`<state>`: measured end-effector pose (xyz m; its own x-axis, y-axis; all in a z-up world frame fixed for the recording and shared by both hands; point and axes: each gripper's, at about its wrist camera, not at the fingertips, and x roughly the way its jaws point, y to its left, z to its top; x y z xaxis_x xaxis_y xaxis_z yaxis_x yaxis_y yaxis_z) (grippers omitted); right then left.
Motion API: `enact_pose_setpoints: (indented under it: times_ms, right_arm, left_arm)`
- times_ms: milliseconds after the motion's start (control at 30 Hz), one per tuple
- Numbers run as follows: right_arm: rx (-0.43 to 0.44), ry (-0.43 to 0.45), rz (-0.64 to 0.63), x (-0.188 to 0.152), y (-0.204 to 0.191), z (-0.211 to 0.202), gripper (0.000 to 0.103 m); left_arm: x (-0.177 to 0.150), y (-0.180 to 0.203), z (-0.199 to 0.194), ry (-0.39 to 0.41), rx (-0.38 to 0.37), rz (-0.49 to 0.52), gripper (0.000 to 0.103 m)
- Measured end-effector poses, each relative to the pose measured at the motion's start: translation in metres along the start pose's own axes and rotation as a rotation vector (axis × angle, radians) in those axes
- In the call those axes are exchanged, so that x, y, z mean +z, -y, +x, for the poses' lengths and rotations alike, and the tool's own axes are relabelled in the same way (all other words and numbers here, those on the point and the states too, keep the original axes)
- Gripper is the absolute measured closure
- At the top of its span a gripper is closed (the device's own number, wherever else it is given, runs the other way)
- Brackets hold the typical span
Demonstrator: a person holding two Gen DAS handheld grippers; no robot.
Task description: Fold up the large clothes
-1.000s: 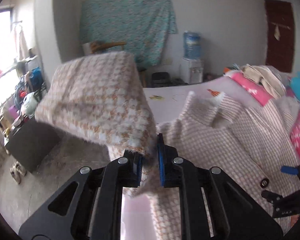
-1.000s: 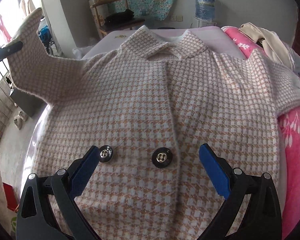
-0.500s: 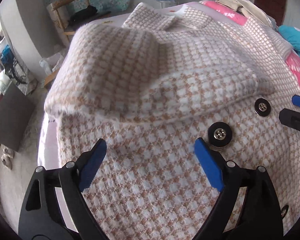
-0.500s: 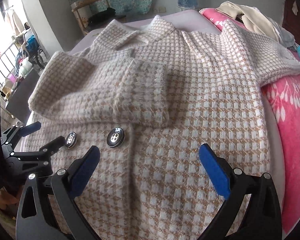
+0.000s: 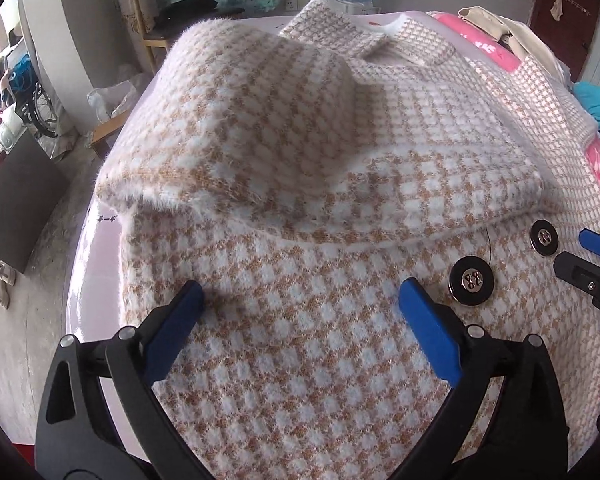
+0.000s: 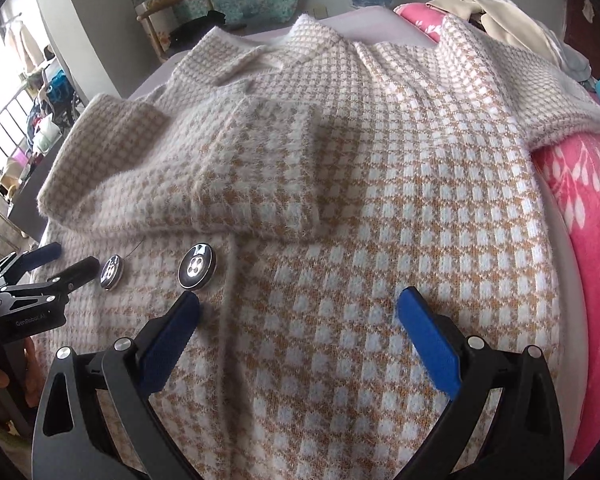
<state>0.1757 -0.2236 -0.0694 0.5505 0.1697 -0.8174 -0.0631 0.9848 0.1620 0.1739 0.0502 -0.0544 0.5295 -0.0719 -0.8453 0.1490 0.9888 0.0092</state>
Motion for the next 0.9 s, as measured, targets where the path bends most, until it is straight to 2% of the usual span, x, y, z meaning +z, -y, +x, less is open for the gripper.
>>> enact_pose_setpoints:
  times_ms: [133,367,533,667,767,900]
  right_arm:
    - [0.000,0.009,0.005,-0.003,0.000,-0.002,0.006]
    - [0.038,-0.085,0.036,0.010,0.006,0.003,0.006]
    - [0.057,-0.187,-0.008,0.022,0.005,0.010,0.005]
    - [0.094,-0.279,-0.081,0.035,0.004,0.016,0.005]
    - [0.135,-0.244,-0.084,0.049,0.007,0.004,0.006]
    - [0.251,-0.162,-0.046,0.078,0.012,-0.011,0.006]
  left_arm:
    - [0.000,0.000,0.000,-0.009,-0.001,0.008,0.008]
    - [0.001,0.001,0.001,-0.018,0.001,0.009,0.008]
    - [-0.003,0.002,0.001,0.023,0.005,0.012,0.007]
    - [-0.002,0.000,0.001,0.024,-0.008,0.019,0.007]
    - [-0.001,-0.005,-0.005,0.025,-0.013,0.002,0.007]
    - [-0.001,-0.027,-0.027,0.115,-0.015,-0.041,0.007]
